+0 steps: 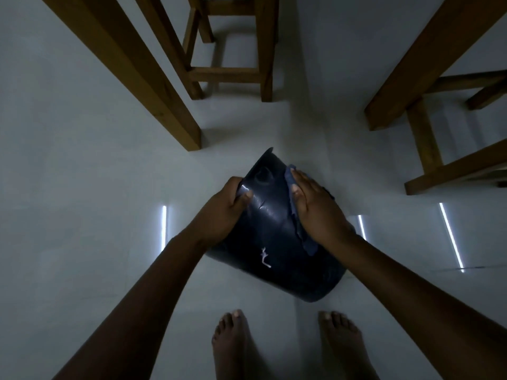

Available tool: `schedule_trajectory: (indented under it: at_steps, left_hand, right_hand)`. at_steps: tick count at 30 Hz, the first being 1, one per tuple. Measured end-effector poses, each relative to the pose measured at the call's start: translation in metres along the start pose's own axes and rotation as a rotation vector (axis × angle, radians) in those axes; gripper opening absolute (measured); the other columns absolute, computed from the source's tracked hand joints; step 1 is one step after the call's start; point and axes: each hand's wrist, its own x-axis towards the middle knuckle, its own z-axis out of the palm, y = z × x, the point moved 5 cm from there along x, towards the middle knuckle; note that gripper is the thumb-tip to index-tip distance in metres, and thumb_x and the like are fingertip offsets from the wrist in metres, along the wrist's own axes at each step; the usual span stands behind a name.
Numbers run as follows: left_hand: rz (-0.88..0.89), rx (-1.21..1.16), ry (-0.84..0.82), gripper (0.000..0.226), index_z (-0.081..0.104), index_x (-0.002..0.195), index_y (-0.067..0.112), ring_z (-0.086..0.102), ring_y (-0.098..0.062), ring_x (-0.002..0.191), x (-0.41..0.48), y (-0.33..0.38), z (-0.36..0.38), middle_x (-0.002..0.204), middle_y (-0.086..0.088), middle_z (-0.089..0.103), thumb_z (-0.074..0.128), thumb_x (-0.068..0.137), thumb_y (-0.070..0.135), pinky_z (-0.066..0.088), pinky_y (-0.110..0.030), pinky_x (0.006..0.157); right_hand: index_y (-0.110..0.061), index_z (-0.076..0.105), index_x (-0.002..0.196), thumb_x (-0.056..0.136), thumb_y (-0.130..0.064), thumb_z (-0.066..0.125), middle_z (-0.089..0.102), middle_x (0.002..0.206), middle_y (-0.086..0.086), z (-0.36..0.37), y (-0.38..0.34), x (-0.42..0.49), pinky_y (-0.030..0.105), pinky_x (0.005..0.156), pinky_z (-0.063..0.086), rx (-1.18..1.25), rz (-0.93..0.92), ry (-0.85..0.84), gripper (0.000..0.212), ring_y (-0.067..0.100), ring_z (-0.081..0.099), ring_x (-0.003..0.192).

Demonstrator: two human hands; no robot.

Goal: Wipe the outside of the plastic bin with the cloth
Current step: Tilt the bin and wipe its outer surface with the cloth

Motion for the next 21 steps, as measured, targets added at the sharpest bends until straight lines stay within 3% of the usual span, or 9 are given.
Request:
schedule_trajectory:
  at_steps: [4,7,11,13,16,21]
  left_hand:
    - [0.020,0.071,0.159,0.028,0.052,0.107,0.016,0.063,-0.009,0.081,-0.002,-0.003,0.001,0.093,0.000,0.066,0.038,0.101,0.039,0.048,-0.020,0.070]
    - [0.044,0.086,0.186,0.031,0.054,0.103,0.013,0.063,-0.016,0.080,0.013,0.011,0.001,0.089,-0.001,0.065,0.039,0.100,0.040,0.049,-0.027,0.069]
    - [0.025,0.042,0.071,0.025,0.050,0.111,0.019,0.055,0.001,0.080,0.012,0.012,0.000,0.090,0.015,0.056,0.040,0.100,0.039,0.039,-0.011,0.064]
    - [-0.018,0.017,0.053,0.027,0.051,0.109,0.021,0.058,-0.004,0.085,0.001,-0.002,0.003,0.095,0.010,0.060,0.038,0.099,0.042,0.040,-0.013,0.065]
    - [-0.054,0.085,0.172,0.030,0.052,0.094,0.021,0.062,-0.016,0.082,-0.005,-0.011,0.006,0.088,0.001,0.064,0.035,0.099,0.045,0.042,-0.019,0.062]
    - [0.046,0.181,0.321,0.034,0.054,0.088,0.017,0.057,-0.010,0.070,0.010,0.013,0.011,0.079,0.002,0.061,0.034,0.101,0.041,0.041,-0.017,0.061]
  right_hand:
    - [-0.014,0.025,0.151,0.102,-0.036,0.020,0.028,0.157,0.005,0.013,-0.022,-0.041,0.043,0.118,0.022,-0.223,-0.098,0.079,0.055,0.026,0.025,0.145]
    - [-0.018,0.021,0.152,0.101,-0.036,0.023,0.022,0.160,0.001,0.020,-0.035,-0.057,0.043,0.119,0.016,-0.304,-0.134,0.069,0.054,0.028,0.014,0.148]
    - [-0.014,0.028,0.150,0.102,-0.034,0.024,0.028,0.157,0.006,-0.002,-0.018,-0.028,0.043,0.117,0.023,-0.237,-0.134,0.088,0.052,0.027,0.026,0.145]
    - [-0.014,0.028,0.150,0.104,-0.033,0.025,0.029,0.157,0.006,-0.015,0.002,-0.005,0.039,0.118,0.023,-0.107,-0.047,0.089,0.050,0.024,0.028,0.144]
    - [-0.019,0.027,0.151,0.103,-0.039,0.021,0.027,0.158,0.001,-0.018,0.012,-0.002,0.040,0.119,0.022,-0.022,0.012,0.101,0.052,0.021,0.024,0.146]
    - [-0.020,0.025,0.151,0.101,-0.037,0.022,0.023,0.159,-0.003,0.007,-0.027,-0.051,0.040,0.118,0.014,-0.192,-0.108,0.145,0.053,0.023,0.013,0.148]
